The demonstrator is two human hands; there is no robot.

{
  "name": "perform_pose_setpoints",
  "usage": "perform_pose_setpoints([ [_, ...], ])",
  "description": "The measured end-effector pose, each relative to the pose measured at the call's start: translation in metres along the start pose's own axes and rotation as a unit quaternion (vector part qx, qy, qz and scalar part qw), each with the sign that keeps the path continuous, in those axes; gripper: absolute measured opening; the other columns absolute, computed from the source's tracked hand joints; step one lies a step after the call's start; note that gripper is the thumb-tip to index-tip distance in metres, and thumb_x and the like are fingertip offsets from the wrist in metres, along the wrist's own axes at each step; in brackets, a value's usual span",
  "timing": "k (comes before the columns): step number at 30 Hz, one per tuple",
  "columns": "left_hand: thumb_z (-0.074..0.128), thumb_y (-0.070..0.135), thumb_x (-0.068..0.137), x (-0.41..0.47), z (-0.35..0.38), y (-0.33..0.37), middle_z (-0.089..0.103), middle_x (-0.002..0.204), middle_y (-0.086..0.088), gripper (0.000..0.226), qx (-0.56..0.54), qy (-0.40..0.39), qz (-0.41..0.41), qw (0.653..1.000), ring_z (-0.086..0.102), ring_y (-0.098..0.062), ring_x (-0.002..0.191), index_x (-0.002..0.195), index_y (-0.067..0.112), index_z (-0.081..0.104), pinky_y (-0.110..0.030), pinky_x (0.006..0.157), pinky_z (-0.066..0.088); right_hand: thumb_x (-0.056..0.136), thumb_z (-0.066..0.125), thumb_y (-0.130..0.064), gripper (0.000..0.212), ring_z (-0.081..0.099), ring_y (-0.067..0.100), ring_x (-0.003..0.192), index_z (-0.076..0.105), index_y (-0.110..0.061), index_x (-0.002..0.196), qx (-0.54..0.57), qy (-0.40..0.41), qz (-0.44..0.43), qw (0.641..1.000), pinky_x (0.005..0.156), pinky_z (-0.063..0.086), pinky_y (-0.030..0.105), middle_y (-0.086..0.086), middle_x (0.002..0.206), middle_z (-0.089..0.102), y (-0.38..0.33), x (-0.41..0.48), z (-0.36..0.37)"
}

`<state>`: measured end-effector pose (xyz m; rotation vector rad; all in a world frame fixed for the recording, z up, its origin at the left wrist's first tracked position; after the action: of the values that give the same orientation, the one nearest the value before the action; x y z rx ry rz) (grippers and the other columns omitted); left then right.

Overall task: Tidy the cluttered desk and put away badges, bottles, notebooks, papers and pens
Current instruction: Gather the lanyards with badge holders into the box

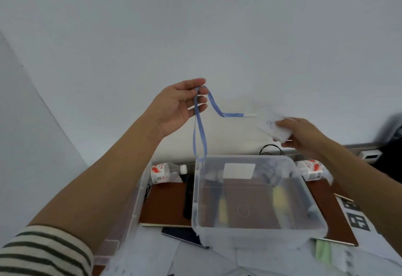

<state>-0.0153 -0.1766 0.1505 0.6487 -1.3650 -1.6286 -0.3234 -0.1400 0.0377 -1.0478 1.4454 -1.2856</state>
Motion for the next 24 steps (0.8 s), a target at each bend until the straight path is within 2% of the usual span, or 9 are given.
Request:
perform_pose_setpoints([
  [4, 0.048, -0.006, 0.094, 0.003, 0.026, -0.030, 0.071, 0.089, -0.009, 0.024, 0.029, -0.007, -0.021, 0.999, 0.068, -0.021, 0.080, 0.100, 0.006, 0.068, -0.037, 0.087, 0.055, 0.083, 0.067, -0.005, 0.023, 0.063, 0.028, 0.084, 0.071, -0.008, 0.106, -0.069, -0.063, 0.034, 0.995, 0.076, 0.053, 0.038, 0.021, 0.095, 0.068, 0.015, -0.005, -0.027],
  [6, 0.051, -0.010, 0.090, 0.000, 0.018, -0.066, 0.072, 0.084, -0.009, 0.025, 0.164, 0.013, -0.056, 0.985, 0.068, -0.017, 0.075, 0.094, 0.006, 0.070, -0.033, 0.078, 0.056, 0.080, 0.071, -0.002, 0.031, 0.064, 0.033, 0.086, 0.070, -0.011, 0.110, -0.152, -0.090, 0.048, 0.983, 0.080, 0.052, 0.045, 0.022, 0.099, 0.069, 0.022, -0.008, -0.030],
  [7, 0.052, -0.013, 0.086, -0.003, 0.013, -0.089, 0.072, 0.077, -0.007, 0.027, 0.246, 0.018, -0.080, 0.966, 0.068, -0.013, 0.069, 0.090, 0.006, 0.071, -0.030, 0.072, 0.055, 0.082, 0.069, 0.001, 0.032, 0.065, 0.030, 0.084, 0.068, -0.010, 0.111, -0.201, -0.101, 0.045, 0.973, 0.076, 0.054, 0.040, 0.018, 0.097, 0.070, 0.026, -0.010, -0.029],
  [10, 0.055, -0.011, 0.079, -0.017, -0.005, -0.154, 0.069, 0.063, 0.003, 0.028, 0.501, -0.024, -0.135, 0.855, 0.060, 0.002, 0.055, 0.082, 0.009, 0.075, -0.021, 0.061, 0.051, 0.088, 0.057, 0.002, 0.027, 0.065, 0.022, 0.084, 0.066, -0.008, 0.111, -0.352, -0.163, 0.032, 0.921, 0.067, 0.053, 0.031, 0.009, 0.097, 0.066, 0.042, -0.015, -0.012],
  [13, 0.061, 0.012, 0.082, -0.031, -0.001, -0.194, 0.071, 0.089, 0.000, 0.015, 0.745, -0.098, -0.131, 0.647, 0.066, -0.014, 0.081, 0.089, 0.015, 0.074, -0.032, 0.073, 0.055, 0.090, 0.051, -0.005, 0.025, 0.062, 0.026, 0.099, 0.067, -0.006, 0.108, -0.513, -0.231, -0.017, 0.827, 0.080, 0.050, 0.038, 0.010, 0.107, 0.066, 0.063, -0.017, 0.013],
  [14, 0.061, 0.015, 0.083, -0.035, 0.005, -0.200, 0.069, 0.094, -0.003, 0.013, 0.780, -0.115, -0.127, 0.601, 0.065, -0.020, 0.084, 0.090, 0.014, 0.071, -0.034, 0.072, 0.054, 0.090, 0.051, -0.006, 0.026, 0.060, 0.024, 0.100, 0.067, -0.007, 0.110, -0.554, -0.248, -0.027, 0.794, 0.079, 0.047, 0.034, 0.009, 0.111, 0.066, 0.070, -0.019, 0.022],
  [18, 0.050, 0.010, 0.091, -0.051, 0.018, -0.221, 0.067, 0.095, -0.008, 0.019, 0.840, -0.178, -0.112, 0.500, 0.060, -0.025, 0.083, 0.075, 0.016, 0.058, -0.037, 0.081, 0.050, 0.091, 0.051, -0.005, 0.036, 0.056, 0.024, 0.113, 0.061, -0.015, 0.125, -0.651, -0.301, -0.035, 0.696, 0.087, 0.042, 0.029, 0.005, 0.126, 0.059, 0.103, -0.024, 0.046],
  [21, 0.048, 0.007, 0.092, -0.065, 0.010, -0.233, 0.066, 0.106, -0.005, 0.025, 0.880, -0.204, -0.090, 0.420, 0.059, -0.026, 0.100, 0.109, 0.014, 0.064, -0.038, 0.100, 0.035, 0.090, 0.053, -0.008, 0.032, 0.059, 0.023, 0.103, 0.062, -0.014, 0.120, -0.710, -0.318, -0.029, 0.628, 0.079, 0.046, 0.030, 0.006, 0.119, 0.062, 0.131, -0.028, 0.045],
  [24, 0.050, 0.010, 0.090, -0.070, 0.008, -0.234, 0.067, 0.105, -0.005, 0.024, 0.887, -0.214, -0.071, 0.403, 0.059, -0.026, 0.098, 0.108, 0.015, 0.065, -0.035, 0.096, 0.034, 0.088, 0.062, -0.016, 0.030, 0.062, 0.024, 0.101, 0.061, -0.013, 0.118, -0.750, -0.321, -0.047, 0.577, 0.074, 0.046, 0.030, 0.006, 0.116, 0.065, 0.151, -0.036, 0.043],
])
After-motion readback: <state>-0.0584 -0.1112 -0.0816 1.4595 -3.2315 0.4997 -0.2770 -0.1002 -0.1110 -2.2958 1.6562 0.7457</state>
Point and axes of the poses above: each hand's wrist, its own x-axis towards the middle knuckle, its own z-axis out of the palm, y = z × x, the point moved 4 cm from there along x, towards the middle knuckle
